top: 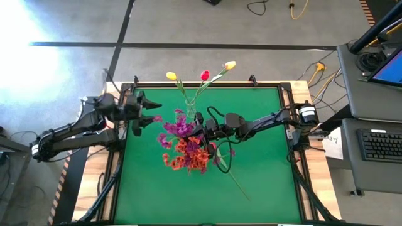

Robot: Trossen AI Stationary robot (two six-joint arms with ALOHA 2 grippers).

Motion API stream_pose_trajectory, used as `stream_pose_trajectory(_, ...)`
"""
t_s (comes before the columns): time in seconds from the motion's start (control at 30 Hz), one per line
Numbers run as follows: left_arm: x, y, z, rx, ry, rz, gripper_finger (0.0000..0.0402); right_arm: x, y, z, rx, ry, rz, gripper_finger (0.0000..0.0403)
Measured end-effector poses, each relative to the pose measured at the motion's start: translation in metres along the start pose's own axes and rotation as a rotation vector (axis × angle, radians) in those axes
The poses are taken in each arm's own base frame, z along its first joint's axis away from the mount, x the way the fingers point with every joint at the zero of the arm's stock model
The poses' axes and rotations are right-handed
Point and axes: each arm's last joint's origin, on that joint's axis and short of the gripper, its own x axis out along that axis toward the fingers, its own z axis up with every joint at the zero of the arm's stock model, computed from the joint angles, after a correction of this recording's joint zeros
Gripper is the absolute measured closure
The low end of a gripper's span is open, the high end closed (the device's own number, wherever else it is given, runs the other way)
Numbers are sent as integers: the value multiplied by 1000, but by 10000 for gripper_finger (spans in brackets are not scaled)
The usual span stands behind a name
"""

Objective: Sort flowers into vase by color
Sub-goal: Put the violet flowers into the green vase

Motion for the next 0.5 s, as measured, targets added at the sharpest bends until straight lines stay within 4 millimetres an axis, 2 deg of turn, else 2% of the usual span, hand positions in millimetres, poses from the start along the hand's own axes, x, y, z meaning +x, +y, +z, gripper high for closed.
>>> stream_pose_trajectory(0.1,-11,-9,25,58,-112,-27,147,0,1,0,0,0,2,385)
stream_pose_trajectory(0.2,-21,-15,38,89,-175,-23,147,1,2,0,0,0,6,385)
stream_pose_trajectory(0.5,-33,-19,36,108,-216,-28,147,1,3,-1,-7,1,8,385)
